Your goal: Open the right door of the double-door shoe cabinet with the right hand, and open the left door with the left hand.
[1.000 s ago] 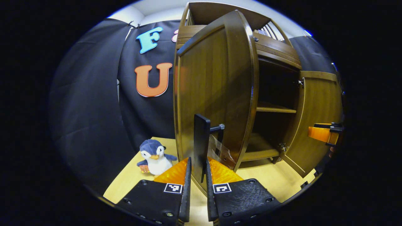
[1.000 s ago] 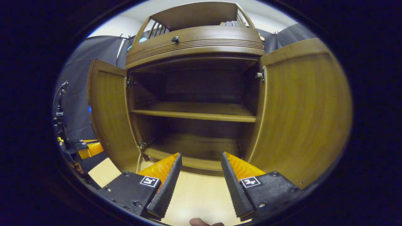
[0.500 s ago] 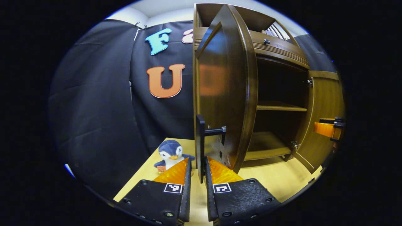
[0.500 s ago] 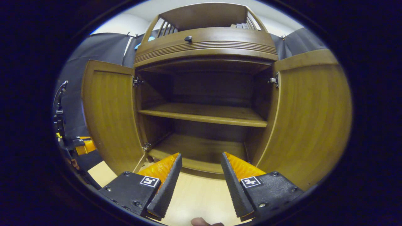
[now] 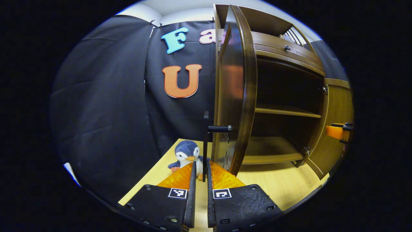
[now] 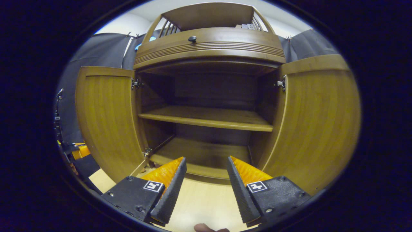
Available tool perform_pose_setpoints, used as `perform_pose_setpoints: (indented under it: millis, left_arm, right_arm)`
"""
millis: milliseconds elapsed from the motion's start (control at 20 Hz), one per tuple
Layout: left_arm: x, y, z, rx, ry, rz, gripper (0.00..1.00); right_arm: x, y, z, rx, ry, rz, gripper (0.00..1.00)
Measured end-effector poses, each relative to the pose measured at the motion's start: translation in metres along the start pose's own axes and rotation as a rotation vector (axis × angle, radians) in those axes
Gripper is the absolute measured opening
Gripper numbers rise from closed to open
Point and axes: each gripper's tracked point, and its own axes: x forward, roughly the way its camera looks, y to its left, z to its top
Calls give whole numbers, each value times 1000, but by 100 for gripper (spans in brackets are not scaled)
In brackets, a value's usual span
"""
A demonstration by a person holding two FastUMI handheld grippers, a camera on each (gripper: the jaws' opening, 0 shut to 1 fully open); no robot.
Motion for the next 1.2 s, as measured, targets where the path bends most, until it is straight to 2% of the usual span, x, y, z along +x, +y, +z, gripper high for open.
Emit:
perform_pose_setpoints:
  millis: [50, 150, 200, 250, 300, 400, 450, 550, 650, 750, 850, 900, 1000, 1050, 1150, 1200]
  left_arm:
    - [-1, 5, -2, -4, 4, 12, 15]
    - [-4, 15, -7, -26, 20, 38, 15]
    - [-6, 21, -9, -36, 23, 54, 15]
    - [-8, 26, -8, -41, 22, 71, 15]
    - [-10, 27, -6, -42, 16, 88, 15]
    - [-11, 31, 0, -35, 0, 120, 15]
    - [-11, 29, 4, -33, -1, 112, 15]
    - [-17, 27, 17, -20, -19, 110, 15]
    - [-20, 21, 26, -1, -40, 92, 15]
    - [-27, 3, 38, 24, -67, 59, 15]
    - [-28, -24, 50, 49, -91, -2, 18]
    - [-28, -38, 52, 62, -95, -44, 21]
    - [-24, -61, 57, 82, -99, -99, 27]
    - [-23, -69, 61, 86, -105, -122, 43]
    - [-23, -82, 73, 85, -133, -143, 46]
    - [-23, -90, 78, 78, -146, -159, 50]
  right_arm:
    - [-1, 3, 3, 2, -15, 13, 81]
    - [-2, 5, 12, -2, -48, 20, 81]
    - [-3, 4, 15, -9, -60, 18, 84]
    - [-4, 4, 16, -18, -68, 13, 82]
    - [-6, 4, 19, -26, -76, 12, 87]
    - [-8, 0, 22, -31, -81, 2, 88]
    - [-8, -1, 22, -30, -79, -3, 92]
    - [-11, -5, 27, -23, -82, -13, 88]
    - [-14, -10, 35, -19, -97, -21, 92]
    - [-18, -16, 43, -19, -112, -36, 88]
    - [-24, -16, 52, -16, -138, -29, 92]
    - [-28, -16, 58, -16, -162, -21, 88]
    - [-35, -20, 66, -26, -196, -30, 88]
    - [-38, -21, 68, -30, -204, -39, 91]
    - [-45, -25, 76, -31, -222, -49, 92]
    - [-47, -27, 80, -29, -231, -54, 88]
